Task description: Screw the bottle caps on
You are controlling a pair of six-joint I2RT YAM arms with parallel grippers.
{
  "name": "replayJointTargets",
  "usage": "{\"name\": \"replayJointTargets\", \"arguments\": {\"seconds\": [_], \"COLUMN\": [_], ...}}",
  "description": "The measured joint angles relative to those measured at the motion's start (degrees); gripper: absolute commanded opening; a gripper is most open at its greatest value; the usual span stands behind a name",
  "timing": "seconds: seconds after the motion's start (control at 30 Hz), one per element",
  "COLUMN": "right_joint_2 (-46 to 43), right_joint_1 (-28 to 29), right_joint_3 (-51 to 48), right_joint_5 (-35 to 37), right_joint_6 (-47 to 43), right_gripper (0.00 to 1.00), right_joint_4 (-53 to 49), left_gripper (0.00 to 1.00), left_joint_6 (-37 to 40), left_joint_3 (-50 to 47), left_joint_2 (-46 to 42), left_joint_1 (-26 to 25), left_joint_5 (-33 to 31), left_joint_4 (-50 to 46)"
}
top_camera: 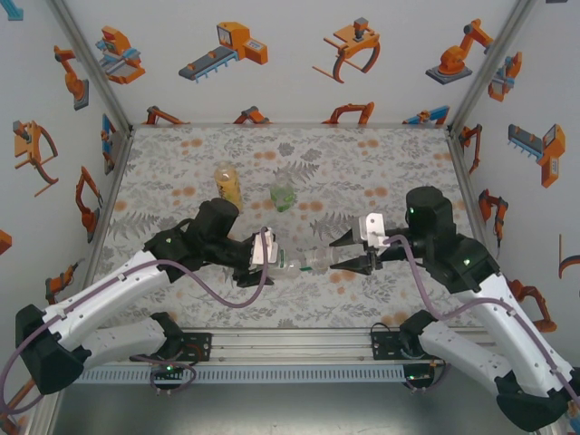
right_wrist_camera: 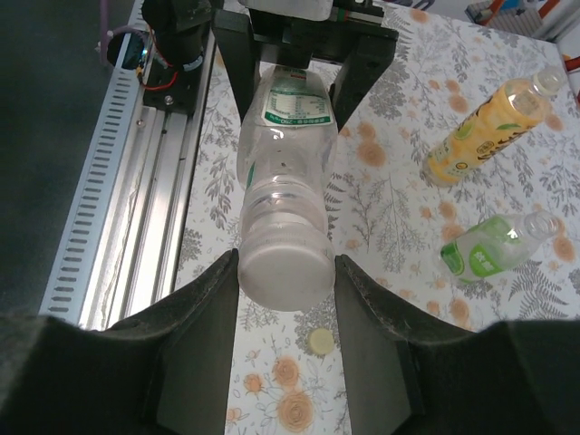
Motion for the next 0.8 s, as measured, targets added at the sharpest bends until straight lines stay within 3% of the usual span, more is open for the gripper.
{"name": "replayJointTargets", "arguments": {"seconds": [0.8], "right_joint_2": [2.2], "right_joint_1": [1.3], "right_joint_3": [0.3], "right_joint_5": [-2.8], "right_joint_6": [-0.9], "right_gripper": [0.0], "right_joint_4": [0.0], "left_gripper": [0.02], "left_joint_6": [-0.1], "left_joint_3": [0.0], "left_joint_2": [0.1], "left_joint_1": [0.0], "left_joint_5": [-0.2], "left_joint_4": [-0.2]}}
